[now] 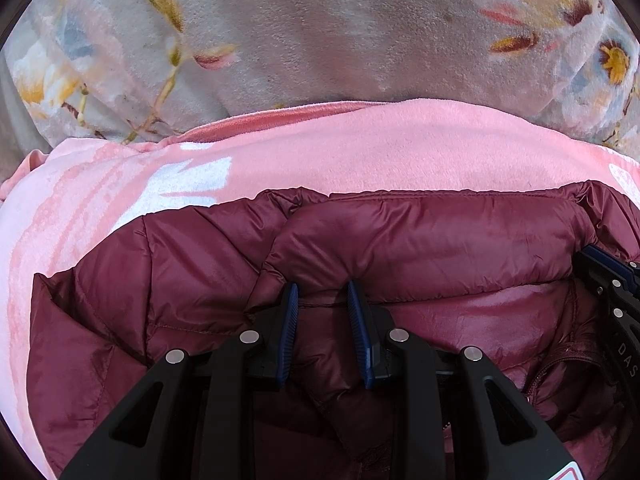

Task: Fold large clothes
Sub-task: 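Fold the hem up toward the collar with both grippers, then open both grippers to release the folded hem onto the jacket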

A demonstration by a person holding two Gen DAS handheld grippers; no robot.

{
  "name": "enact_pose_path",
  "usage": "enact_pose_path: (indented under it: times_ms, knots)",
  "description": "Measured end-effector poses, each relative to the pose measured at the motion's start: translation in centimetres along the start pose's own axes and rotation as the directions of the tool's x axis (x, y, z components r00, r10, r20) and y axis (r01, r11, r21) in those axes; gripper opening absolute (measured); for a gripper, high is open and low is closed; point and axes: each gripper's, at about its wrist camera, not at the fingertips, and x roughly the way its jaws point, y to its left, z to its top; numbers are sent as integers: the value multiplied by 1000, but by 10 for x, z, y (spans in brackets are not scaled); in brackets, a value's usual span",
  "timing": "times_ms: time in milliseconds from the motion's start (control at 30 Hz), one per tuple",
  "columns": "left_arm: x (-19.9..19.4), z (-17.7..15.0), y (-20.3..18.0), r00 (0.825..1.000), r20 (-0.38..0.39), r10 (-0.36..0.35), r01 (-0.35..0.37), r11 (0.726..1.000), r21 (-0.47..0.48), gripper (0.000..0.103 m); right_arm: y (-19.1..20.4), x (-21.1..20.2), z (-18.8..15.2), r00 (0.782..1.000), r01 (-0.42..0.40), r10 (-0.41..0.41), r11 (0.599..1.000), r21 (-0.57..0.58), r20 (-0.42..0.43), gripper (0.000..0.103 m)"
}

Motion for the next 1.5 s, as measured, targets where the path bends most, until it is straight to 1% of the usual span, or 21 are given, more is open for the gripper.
enact_pose_path:
  times_ms: [300,467,567,600,633,667,700,733,767,833,867,900,967,1000,1100,1200,1267,1400,1433,1467,1500]
  knots:
    - [2,0,-1,1000,4,7,-7,1000,8,27,1,2,0,1000,1,-1,1000,3,-2,9]
    - [4,2,-4,999,9,32,-32,999,31,27,-4,5,2,999,-36,36,999,36,-6,9]
    - [-7,-3,-1,999,-18,49,-48,998,42,33,-15,-17,-2,997,-69,72,994,84,-35,11]
    - [-22,-9,2,997,-38,66,-64,997,47,37,-22,-31,-5,996,-80,86,990,120,-40,16]
    - [-36,-15,4,997,-41,64,-63,997,40,51,-33,-57,-11,991,-124,129,976,178,-19,23]
    - [-53,-23,9,998,-36,54,-53,998,35,62,-44,-81,-20,987,-155,159,965,213,2,43]
    - [-72,-33,13,999,-26,44,-43,998,36,65,-52,-100,-28,985,-173,174,958,230,15,55]
    - [-101,-49,21,1000,-13,15,-15,999,38,70,-63,-128,-43,982,-191,189,952,240,30,56]
    - [-124,-65,30,1000,-10,-21,21,999,39,79,-72,-150,-57,980,-199,197,950,241,34,58]
    - [-163,-99,51,997,-22,-70,71,997,23,86,-92,-201,-102,981,-193,194,952,237,19,65]
    - [-181,-119,65,995,-35,-91,91,996,12,86,-98,-218,-120,982,-185,187,953,238,12,69]
    - [-193,-134,74,994,-46,-98,99,995,1,86,-107,-242,-151,984,-174,180,954,245,-2,71]
    - [-220,-179,106,991,-80,-109,105,993,-49,86,-120,-271,-196,986,-151,165,952,265,-28,72]
    - [-226,-193,116,990,-93,-108,102,992,-70,86,-128,-288,-226,987,-132,153,949,287,-51,72]
    - [-244,-248,151,983,-139,-120,98,983,-156,85,-146,-316,-288,986,-96,137,932,349,-94,73]
    - [-251,-289,170,976,-180,-126,84,971,-224,85,-158,-321,-327,974,-129,196,891,436,-112,73]
    - [-251,-311,178,966,-200,-163,102,954,-281,85,-162,-320,-346,965,-162,242,848,505,-96,73]
    - [-260,-323,175,966,-172,-195,132,938,-320,83,-155,-316,-352,971,-175,236,823,541,-44,75]
    - [-262,-323,171,965,-168,-201,139,936,-323,73,-152,-316,-351,969,-186,243,819,543,-34,73]
    - [-264,-323,167,962,-165,-218,156,933,-324,56,-148,-315,-349,966,-203,258,817,540,-27,57]
    - [-267,-323,163,959,-164,-231,170,933,-317,46,-144,-314,-348,964,-210,266,818,535,-28,36]
